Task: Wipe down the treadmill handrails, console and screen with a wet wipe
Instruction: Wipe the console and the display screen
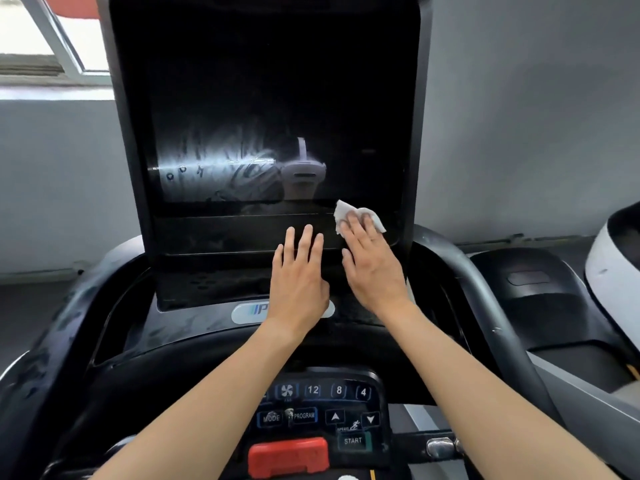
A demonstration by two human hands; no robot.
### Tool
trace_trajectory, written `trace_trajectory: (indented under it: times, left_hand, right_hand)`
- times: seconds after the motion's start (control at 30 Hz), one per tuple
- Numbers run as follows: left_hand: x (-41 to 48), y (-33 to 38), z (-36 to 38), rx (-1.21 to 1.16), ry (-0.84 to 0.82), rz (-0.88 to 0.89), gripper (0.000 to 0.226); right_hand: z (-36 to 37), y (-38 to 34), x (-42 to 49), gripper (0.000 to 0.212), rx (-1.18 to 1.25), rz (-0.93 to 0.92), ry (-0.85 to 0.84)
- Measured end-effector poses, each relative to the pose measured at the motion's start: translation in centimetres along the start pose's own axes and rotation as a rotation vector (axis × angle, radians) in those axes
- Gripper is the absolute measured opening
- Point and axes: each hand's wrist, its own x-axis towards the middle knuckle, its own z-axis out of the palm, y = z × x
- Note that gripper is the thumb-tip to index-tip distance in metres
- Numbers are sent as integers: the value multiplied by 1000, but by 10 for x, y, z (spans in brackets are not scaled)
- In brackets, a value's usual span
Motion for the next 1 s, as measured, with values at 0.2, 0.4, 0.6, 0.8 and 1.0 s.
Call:
trace_trajectory:
  times: [0.2, 0.4, 0.6, 0.8, 1.0]
  left_hand:
    - [-1, 6, 2, 37, -26, 17, 78]
    - [-3, 5, 7, 74, -31, 21, 79]
    - [-4, 8, 6, 91, -54, 24, 81]
    - [-3, 12, 4, 95, -60, 5, 79]
    - [0, 24, 2, 62, -27, -34, 74]
  right_hand:
    - [-6, 24, -9, 53, 53, 206, 158]
    - [14, 18, -43, 58, 99, 223, 101]
    - [-2, 22, -12, 60, -2, 240, 72]
    - [-6, 23, -11, 60, -136, 246, 36]
    - [1, 26, -33, 59, -159, 221, -7]
